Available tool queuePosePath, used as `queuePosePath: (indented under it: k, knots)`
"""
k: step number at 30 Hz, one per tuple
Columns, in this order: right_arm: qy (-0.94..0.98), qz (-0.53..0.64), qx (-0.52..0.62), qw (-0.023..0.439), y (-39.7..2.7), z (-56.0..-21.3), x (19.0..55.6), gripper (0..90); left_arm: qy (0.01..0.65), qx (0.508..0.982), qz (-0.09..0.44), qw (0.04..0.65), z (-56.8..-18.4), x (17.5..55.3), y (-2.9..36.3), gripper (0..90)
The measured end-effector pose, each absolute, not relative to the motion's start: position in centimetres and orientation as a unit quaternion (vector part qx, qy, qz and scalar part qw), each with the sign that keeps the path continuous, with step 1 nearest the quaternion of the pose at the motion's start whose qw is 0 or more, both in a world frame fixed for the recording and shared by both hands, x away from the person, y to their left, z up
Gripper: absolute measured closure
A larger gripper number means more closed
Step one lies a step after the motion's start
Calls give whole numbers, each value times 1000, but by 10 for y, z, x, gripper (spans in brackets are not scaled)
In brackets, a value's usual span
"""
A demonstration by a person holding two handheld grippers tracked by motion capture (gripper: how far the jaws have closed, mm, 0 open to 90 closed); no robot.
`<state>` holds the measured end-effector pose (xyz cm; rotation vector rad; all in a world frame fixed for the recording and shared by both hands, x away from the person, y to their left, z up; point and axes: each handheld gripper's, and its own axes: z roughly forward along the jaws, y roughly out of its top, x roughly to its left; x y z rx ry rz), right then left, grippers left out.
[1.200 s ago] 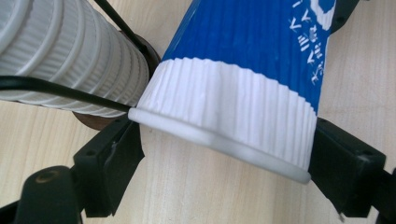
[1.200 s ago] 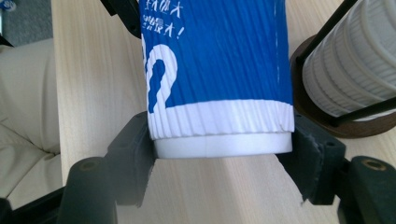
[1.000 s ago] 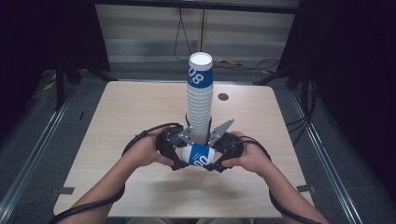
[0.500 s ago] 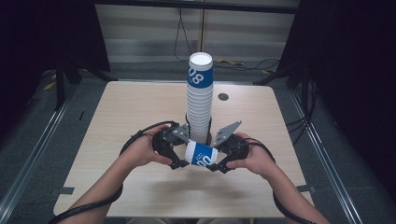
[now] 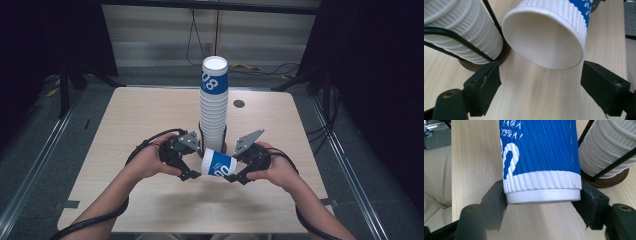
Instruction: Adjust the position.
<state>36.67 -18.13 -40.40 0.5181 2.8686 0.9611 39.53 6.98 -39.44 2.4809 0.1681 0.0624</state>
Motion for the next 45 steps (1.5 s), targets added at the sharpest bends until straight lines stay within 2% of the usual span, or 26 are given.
queuePosePath:
  k: [11, 35, 45]
  knots:
    - [933, 318, 166, 36, -179, -403, 366, 309, 74, 933, 17, 351, -393, 397, 73, 158]
    - [932, 326, 154, 39, -176, -400, 368, 309, 72, 926, 8, 371, -399, 398, 69, 149]
    - [932, 330, 147, 35, -174, -401, 367, 309, 71, 921, 6, 384, -399, 397, 68, 119]
